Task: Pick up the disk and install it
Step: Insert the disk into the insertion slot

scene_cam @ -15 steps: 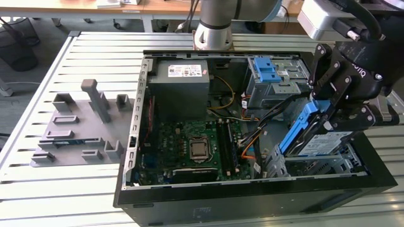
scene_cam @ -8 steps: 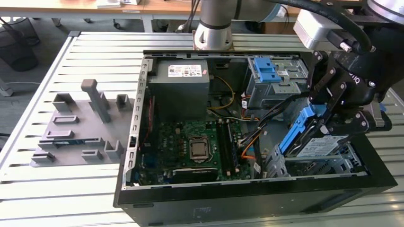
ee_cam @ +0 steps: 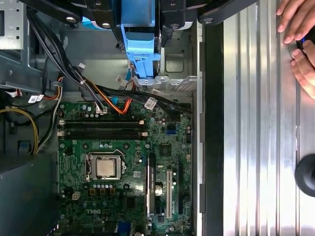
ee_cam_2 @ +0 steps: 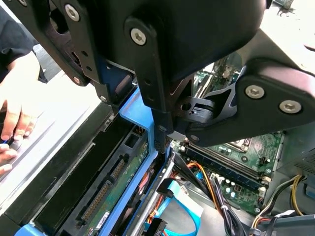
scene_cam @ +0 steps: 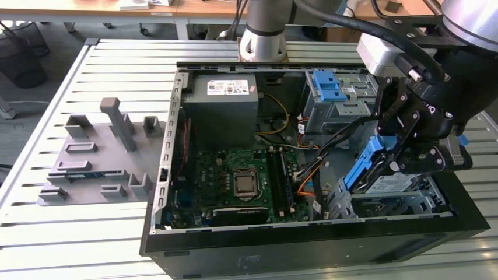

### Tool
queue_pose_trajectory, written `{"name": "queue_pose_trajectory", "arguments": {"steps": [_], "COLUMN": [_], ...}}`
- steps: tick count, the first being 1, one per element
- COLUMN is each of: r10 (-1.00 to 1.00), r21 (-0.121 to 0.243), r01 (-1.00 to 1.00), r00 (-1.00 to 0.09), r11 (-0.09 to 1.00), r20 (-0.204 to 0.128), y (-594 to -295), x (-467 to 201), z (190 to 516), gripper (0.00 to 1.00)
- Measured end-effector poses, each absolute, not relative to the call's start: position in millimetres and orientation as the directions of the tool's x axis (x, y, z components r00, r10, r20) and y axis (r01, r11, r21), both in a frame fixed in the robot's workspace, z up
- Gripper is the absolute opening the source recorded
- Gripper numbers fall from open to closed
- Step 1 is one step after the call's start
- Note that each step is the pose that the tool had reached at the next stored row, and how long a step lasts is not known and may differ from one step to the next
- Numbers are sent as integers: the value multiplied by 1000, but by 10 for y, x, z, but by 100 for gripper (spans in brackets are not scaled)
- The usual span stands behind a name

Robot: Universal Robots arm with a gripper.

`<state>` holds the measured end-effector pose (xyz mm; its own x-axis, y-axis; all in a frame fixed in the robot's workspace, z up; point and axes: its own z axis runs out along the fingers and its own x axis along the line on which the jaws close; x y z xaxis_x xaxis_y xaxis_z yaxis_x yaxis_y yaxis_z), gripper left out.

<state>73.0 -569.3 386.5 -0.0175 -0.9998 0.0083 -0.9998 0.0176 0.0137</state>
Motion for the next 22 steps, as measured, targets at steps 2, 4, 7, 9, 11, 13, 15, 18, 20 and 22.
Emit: {"name": "queue_pose_trajectory", "arguments": {"steps": [2, 4, 7, 9, 11, 13, 15, 18, 20, 22], "r10": [-1000, -1000, -1000, -1000, -1000, -1000, -1000, -1000, -1000, -1000], "r21": [14, 14, 14, 14, 15, 15, 14, 14, 14, 14], "r01": [-1000, -1000, -1000, -1000, -1000, -1000, -1000, -1000, -1000, -1000], "r00": [-18, -18, -18, -18, -18, -18, -18, -18, -18, -18], "r11": [18, 18, 18, 18, 18, 18, 18, 18, 18, 18], "r20": [8, 8, 8, 8, 9, 9, 8, 8, 8, 8], "y": [-5695, -5697, -5699, -5701, -5703, -5703, -5702, -5703, -5703, -5703], "x": [730, 730, 730, 730, 730, 730, 731, 731, 731, 730], "z": [3835, 3801, 3754, 3728, 3706, 3703, 3701, 3698, 3698, 3698], "gripper": [36, 36, 36, 36, 38, 43, 50, 50, 49, 42]}}
